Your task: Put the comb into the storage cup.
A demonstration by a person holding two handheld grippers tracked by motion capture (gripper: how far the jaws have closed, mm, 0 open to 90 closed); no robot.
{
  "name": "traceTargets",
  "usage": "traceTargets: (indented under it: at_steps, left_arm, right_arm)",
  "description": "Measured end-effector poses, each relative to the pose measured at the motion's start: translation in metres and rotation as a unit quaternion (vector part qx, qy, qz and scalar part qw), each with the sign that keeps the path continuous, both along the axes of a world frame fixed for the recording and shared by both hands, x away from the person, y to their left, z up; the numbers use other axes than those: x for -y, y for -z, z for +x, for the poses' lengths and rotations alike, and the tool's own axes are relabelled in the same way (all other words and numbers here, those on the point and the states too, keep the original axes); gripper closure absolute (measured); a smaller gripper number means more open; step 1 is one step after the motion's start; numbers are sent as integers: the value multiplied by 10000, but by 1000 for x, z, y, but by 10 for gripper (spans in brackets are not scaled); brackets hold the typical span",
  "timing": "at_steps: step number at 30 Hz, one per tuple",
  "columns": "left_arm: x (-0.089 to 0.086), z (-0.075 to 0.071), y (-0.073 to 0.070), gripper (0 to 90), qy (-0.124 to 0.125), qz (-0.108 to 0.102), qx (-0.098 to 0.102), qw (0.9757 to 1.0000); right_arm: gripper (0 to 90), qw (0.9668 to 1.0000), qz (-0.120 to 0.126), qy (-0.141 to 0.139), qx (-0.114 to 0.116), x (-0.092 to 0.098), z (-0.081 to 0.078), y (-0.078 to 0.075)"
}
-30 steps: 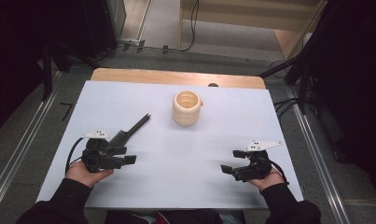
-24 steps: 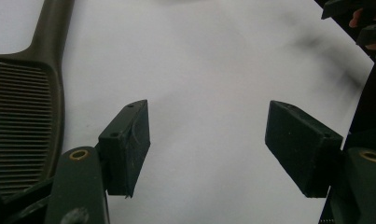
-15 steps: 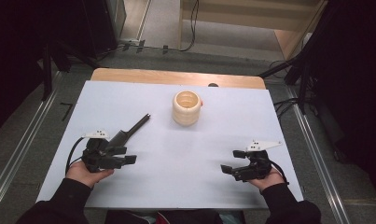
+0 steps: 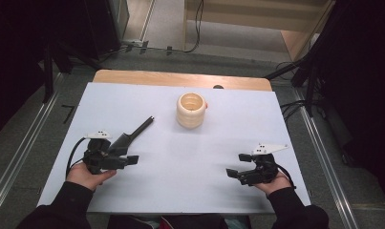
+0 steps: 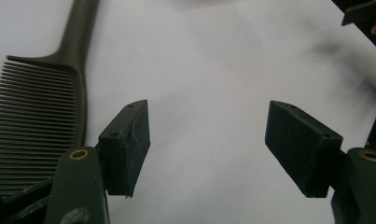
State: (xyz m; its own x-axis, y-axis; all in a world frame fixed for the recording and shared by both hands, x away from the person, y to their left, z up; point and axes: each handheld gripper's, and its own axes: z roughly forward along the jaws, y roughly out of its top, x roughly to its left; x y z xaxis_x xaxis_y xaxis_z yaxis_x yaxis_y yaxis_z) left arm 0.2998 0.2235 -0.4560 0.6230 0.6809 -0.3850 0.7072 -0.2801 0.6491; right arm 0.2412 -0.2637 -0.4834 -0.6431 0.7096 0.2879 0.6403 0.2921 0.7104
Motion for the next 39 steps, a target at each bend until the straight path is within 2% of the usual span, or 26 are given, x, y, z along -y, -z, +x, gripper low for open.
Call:
traceTargets:
  at_steps: [8,9,14,19,22,30,34,39]
  left_arm:
    - [-11,12,-2,312,-363,-76,-60,9993]
    - [-12,15,-3,312,-466,-54,-33,9989]
    - [-12,21,-5,312,-606,31,35,9981]
    - [-8,28,-6,311,-662,80,114,9977]
    - [-8,32,-7,313,-673,-105,24,9977]
    - [-3,44,-9,314,-726,114,117,9972]
    - [-2,50,-11,315,-757,22,83,9971]
    - [0,57,-12,315,-772,91,99,9969]
  right_arm:
    - [127,10000,-36,-9,-3,-1,0,0]
    - [126,10000,-43,-11,1,-1,0,0]
    - [127,10000,-59,-19,-7,-1,1,1]
    - [127,10000,-71,-26,-13,-1,1,0]
    - [127,10000,-76,-28,-4,-1,0,0]
    - [127,10000,-75,-30,-7,-1,0,0]
    - [127,10000,-74,-25,-11,-1,0,0]
    - [127,10000,-73,-28,-20,-1,0,0]
